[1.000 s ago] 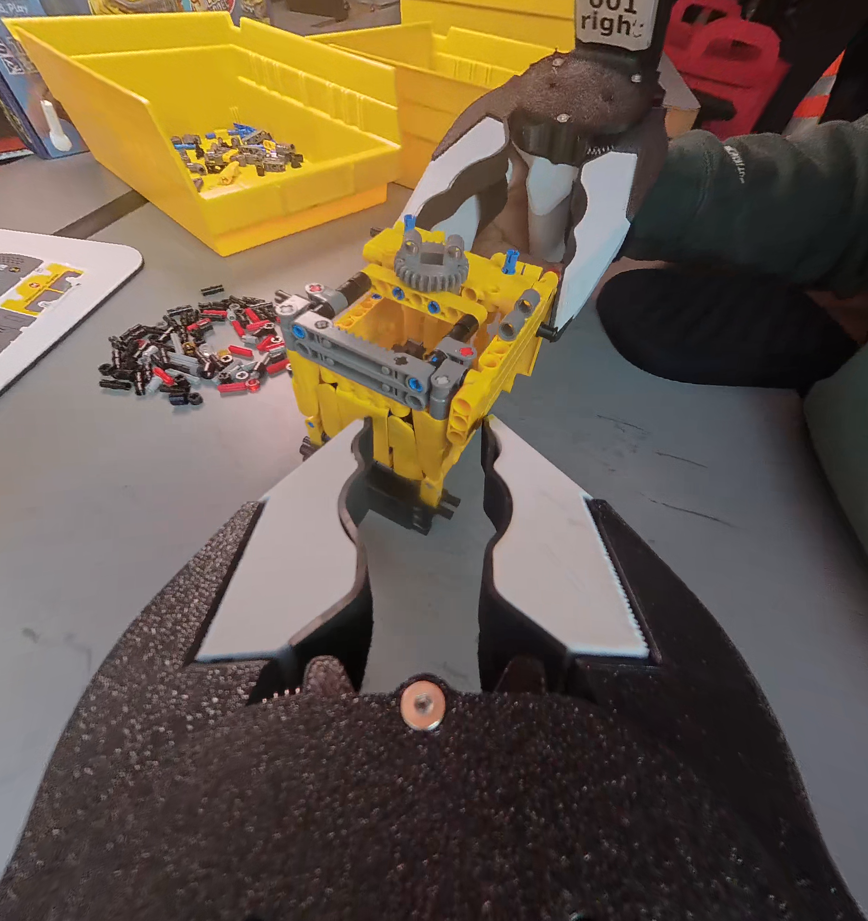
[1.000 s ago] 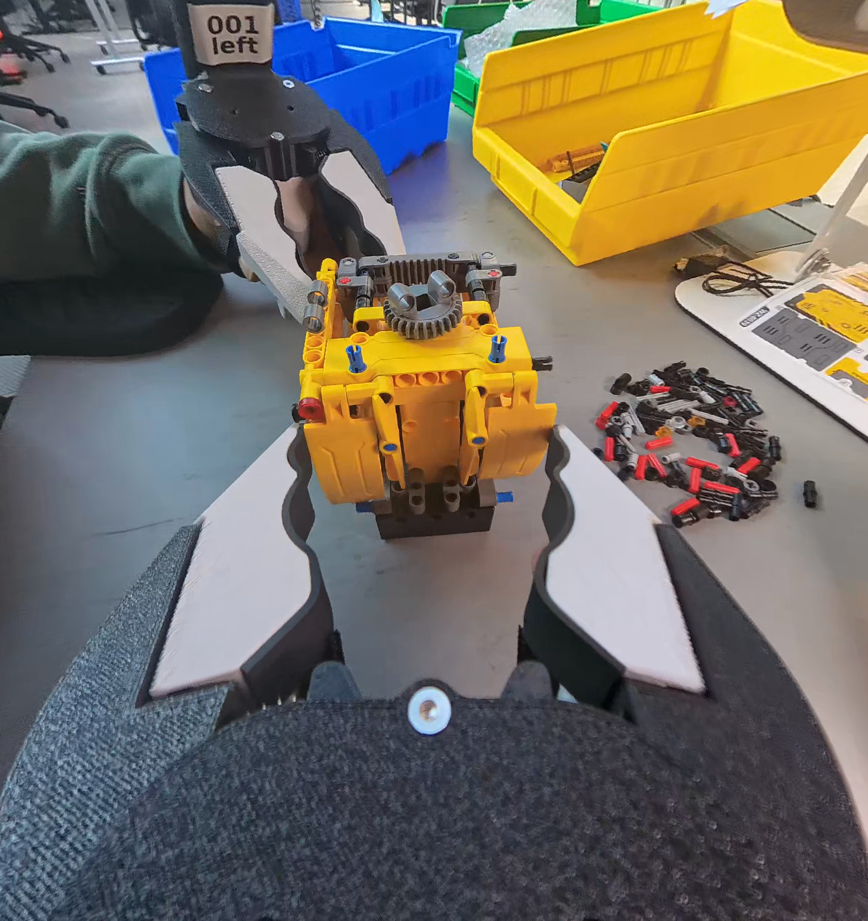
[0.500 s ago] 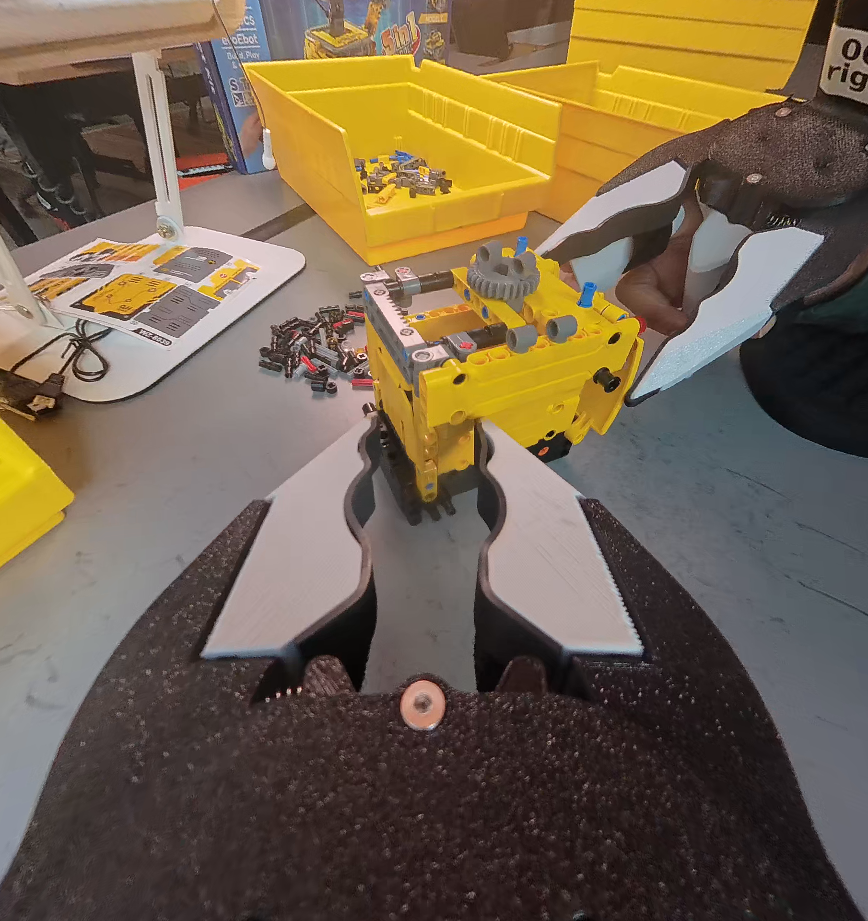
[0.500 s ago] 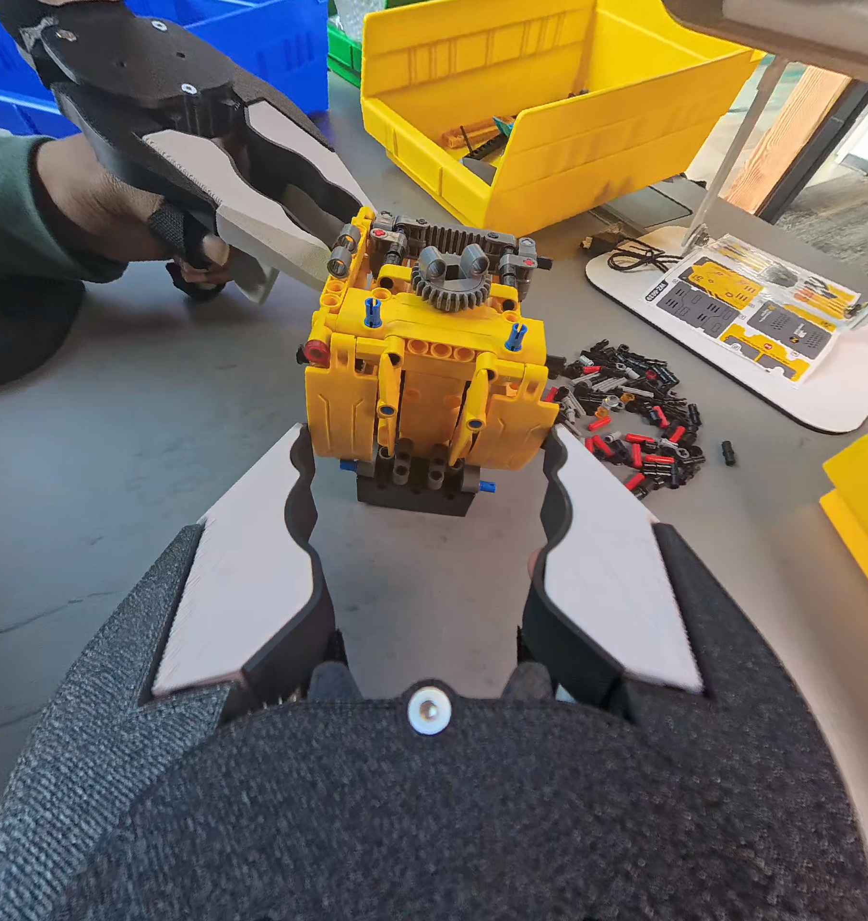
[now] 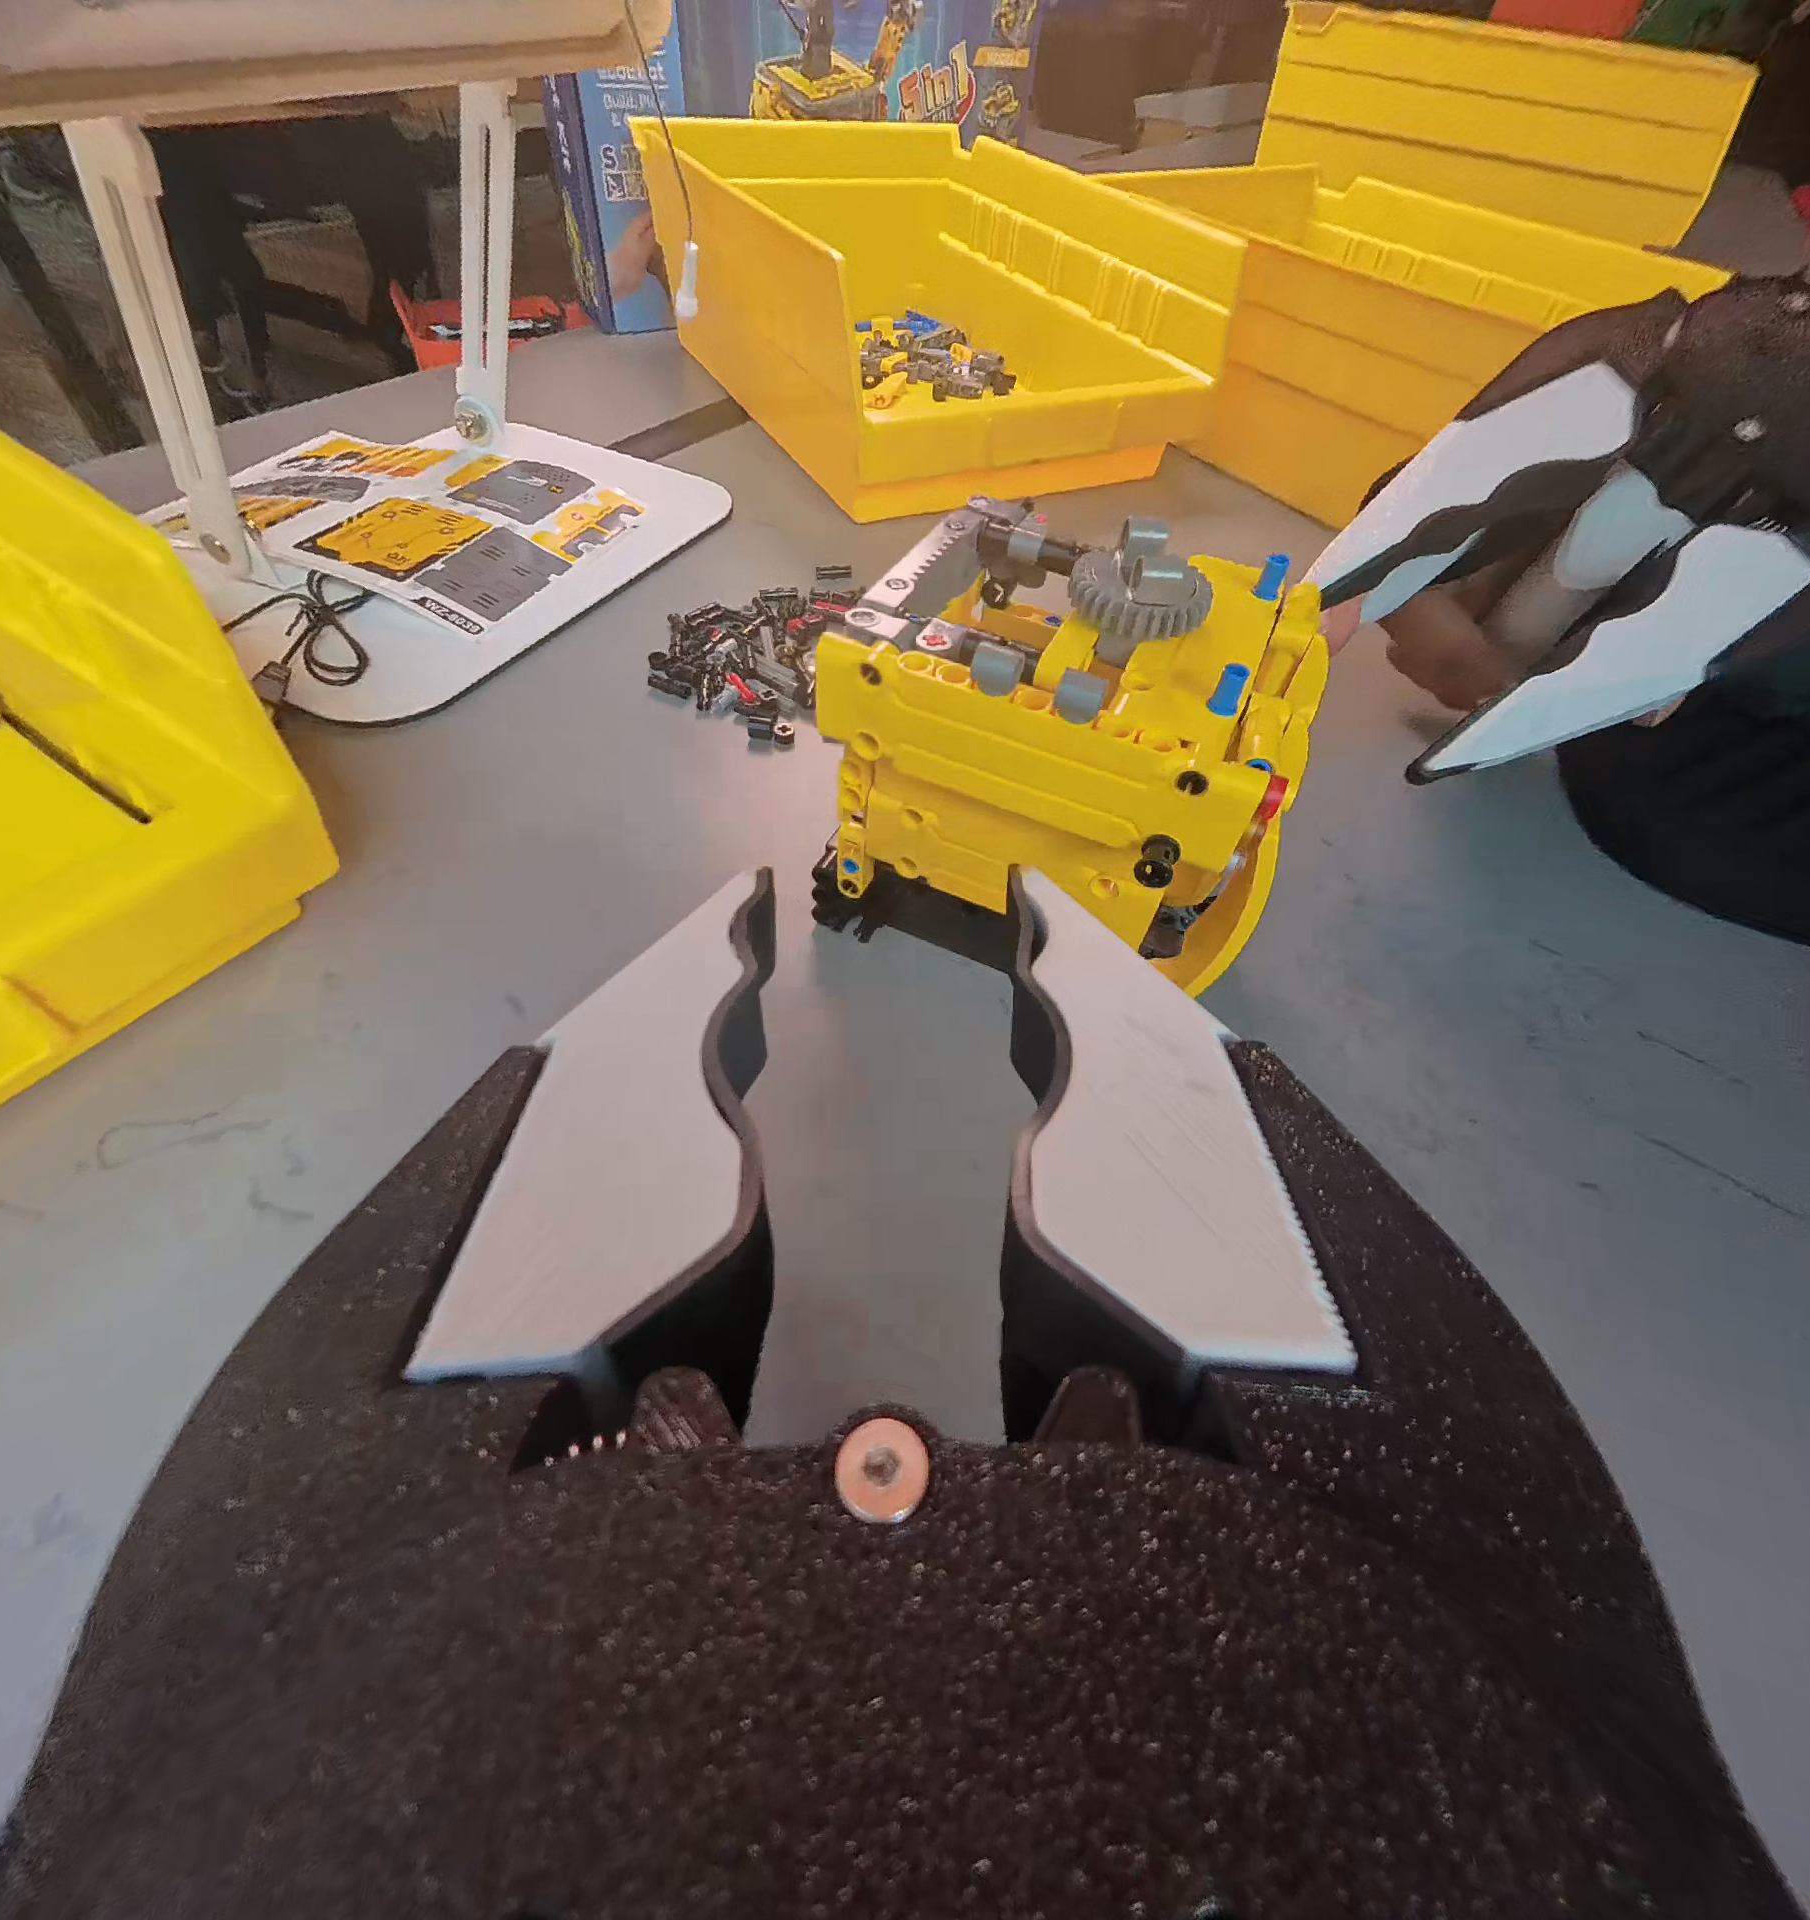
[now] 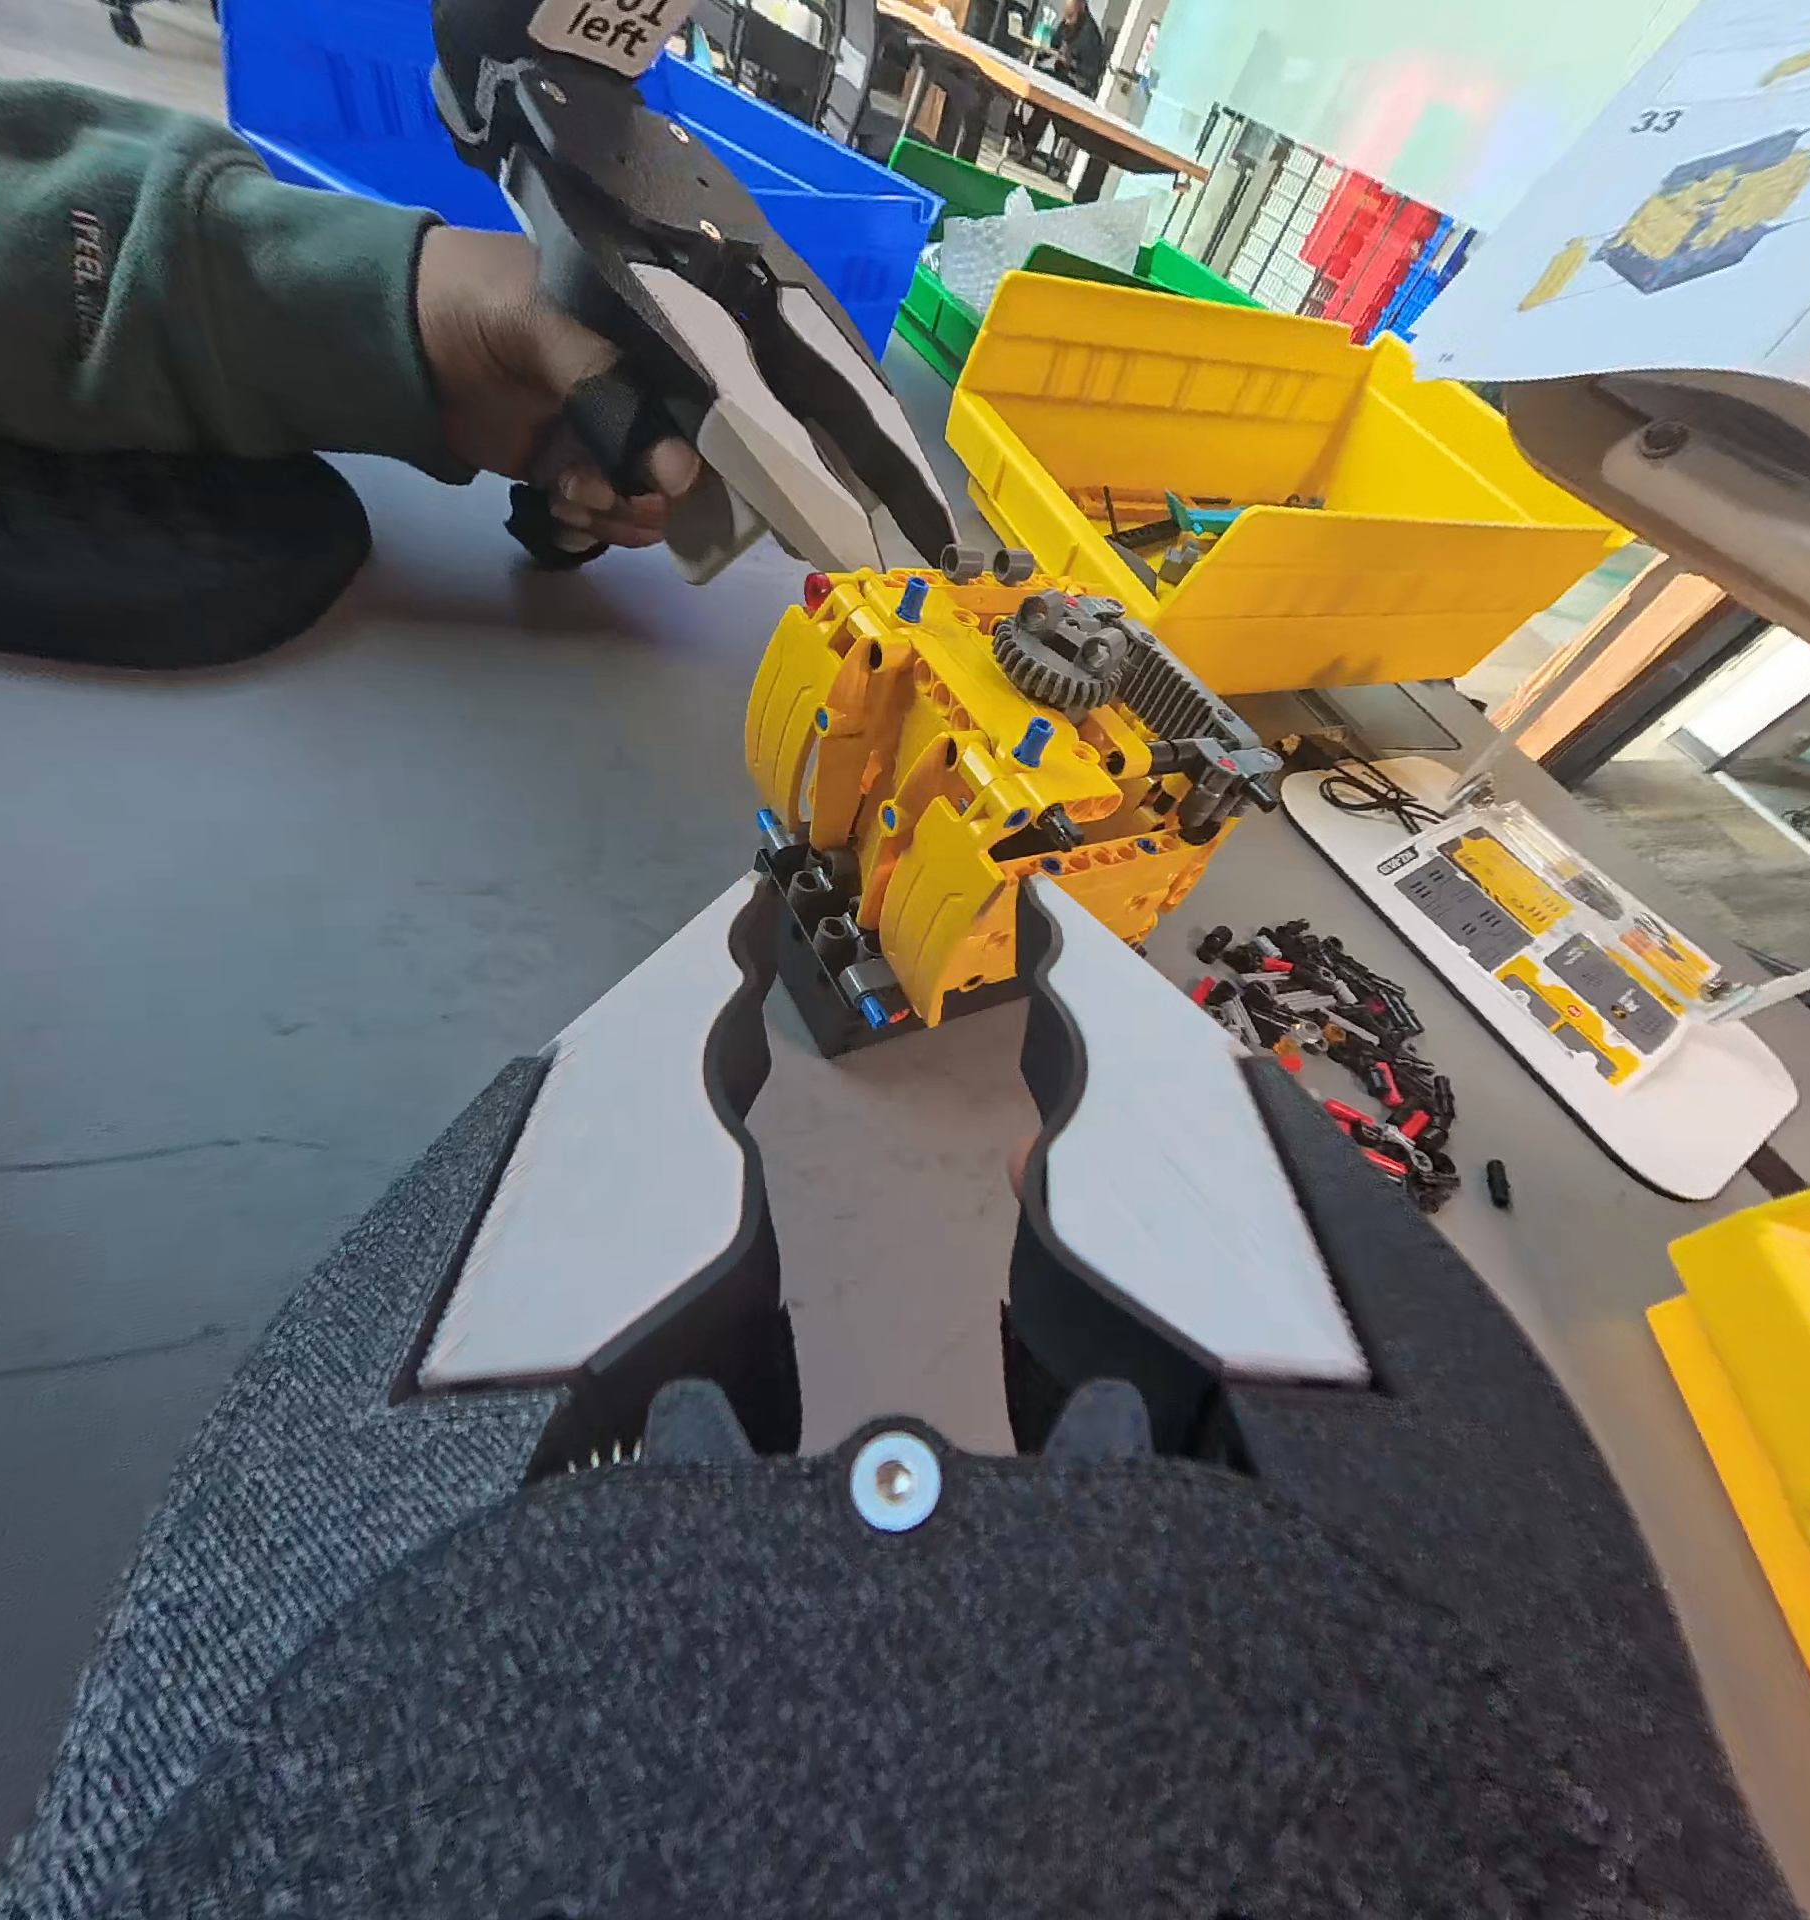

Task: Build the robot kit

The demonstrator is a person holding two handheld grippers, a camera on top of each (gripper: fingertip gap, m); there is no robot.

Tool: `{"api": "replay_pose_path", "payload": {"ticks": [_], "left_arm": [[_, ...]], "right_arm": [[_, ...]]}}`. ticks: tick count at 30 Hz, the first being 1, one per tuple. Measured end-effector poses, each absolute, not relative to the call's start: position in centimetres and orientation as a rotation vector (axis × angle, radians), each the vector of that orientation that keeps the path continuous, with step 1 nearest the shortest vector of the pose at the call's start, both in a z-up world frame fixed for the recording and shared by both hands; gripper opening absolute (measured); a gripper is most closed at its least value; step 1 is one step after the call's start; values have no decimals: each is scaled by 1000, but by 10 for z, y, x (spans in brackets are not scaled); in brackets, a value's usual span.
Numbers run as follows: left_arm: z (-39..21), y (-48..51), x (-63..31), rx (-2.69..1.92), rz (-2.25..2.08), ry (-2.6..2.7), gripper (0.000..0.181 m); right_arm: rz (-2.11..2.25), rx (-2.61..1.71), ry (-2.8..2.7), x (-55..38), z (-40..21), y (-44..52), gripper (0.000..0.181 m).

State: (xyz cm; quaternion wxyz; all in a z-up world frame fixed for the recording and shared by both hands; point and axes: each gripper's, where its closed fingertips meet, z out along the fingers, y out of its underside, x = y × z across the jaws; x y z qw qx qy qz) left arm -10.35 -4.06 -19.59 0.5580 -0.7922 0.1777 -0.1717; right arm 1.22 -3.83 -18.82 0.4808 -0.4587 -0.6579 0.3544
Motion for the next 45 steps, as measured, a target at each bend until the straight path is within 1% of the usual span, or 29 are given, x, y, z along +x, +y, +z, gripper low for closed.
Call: {"api": "replay_pose_path", "payload": {"ticks": [2, 4, 6, 7, 9, 11, 14, 16, 18, 20, 22, 25, 28, 29, 33, 39, 41, 43, 45], "left_arm": [[-190, -48, -106, -1836, -525, 386, 58], [-188, -52, -100, -1823, -608, 389, 72], [-190, -53, -87, -1831, -630, 446, 82], [-191, -54, -78, -1832, -634, 483, 84], [-191, -53, -65, -1829, -609, 536, 80], [-193, -48, -64, -1840, -521, 557, 69], [-191, -47, -74, -1825, -462, 554, 62], [-190, -51, -86, -1817, -488, 529, 50], [-188, -53, -104, -1805, -474, 464, 42], [-181, -54, -118, -1769, -483, 399, 38], [-177, -52, -128, -1754, -450, 350, 40], [-171, -51, -129, -1729, -400, 336, 56], [-173, -53, -112, -1744, -460, 389, 67], [-178, -52, -109, -1772, -455, 401, 66], [-190, -45, -111, -1819, -347, 440, 46], [-188, -40, -142, -1829, -244, 337, 41], [-188, -41, -156, -1828, -197, 301, 41], [-183, -43, -167, -1805, -176, 269, 50], [-170, -46, -174, -1741, -173, 230, 52]], "right_arm": [[866, -1167, -1587, 13, -191, -31, 46], [890, -1233, -1603, 11, -201, -28, 53], [884, -1282, -1623, 6, -211, -26, 57], [865, -1278, -1632, 2, -212, -25, 56], [832, -1271, -1644, -7, -214, -22, 45], [799, -1260, -1643, -15, -214, -21, 38], [788, -1245, -1660, -28, -214, -23, 35], [809, -1206, -1684, -36, -214, -29, 34], [841, -1151, -1731, -43, -215, -41, 31], [846, -1090, -1768, -50, -217, -51, 33], [828, -1032, -1795, -53, -218, -57, 36], [859, -1040, -1764, -51, -213, -55, 38], [840, -1119, -1679, -48, -208, -34, 39], [843, -1153, -1659, -48, -208, -28, 39], [839, -1193, -1644, -61, -210, -23, 40], [861, -1175, -1666, -90, -211, -22, 40], [884, -1156, -1680, -101, -211, -26, 40], [884, -1129, -1717, -109, -214, -32, 40], [887, -1092, -1731, -113, -214, -36, 40]]}}
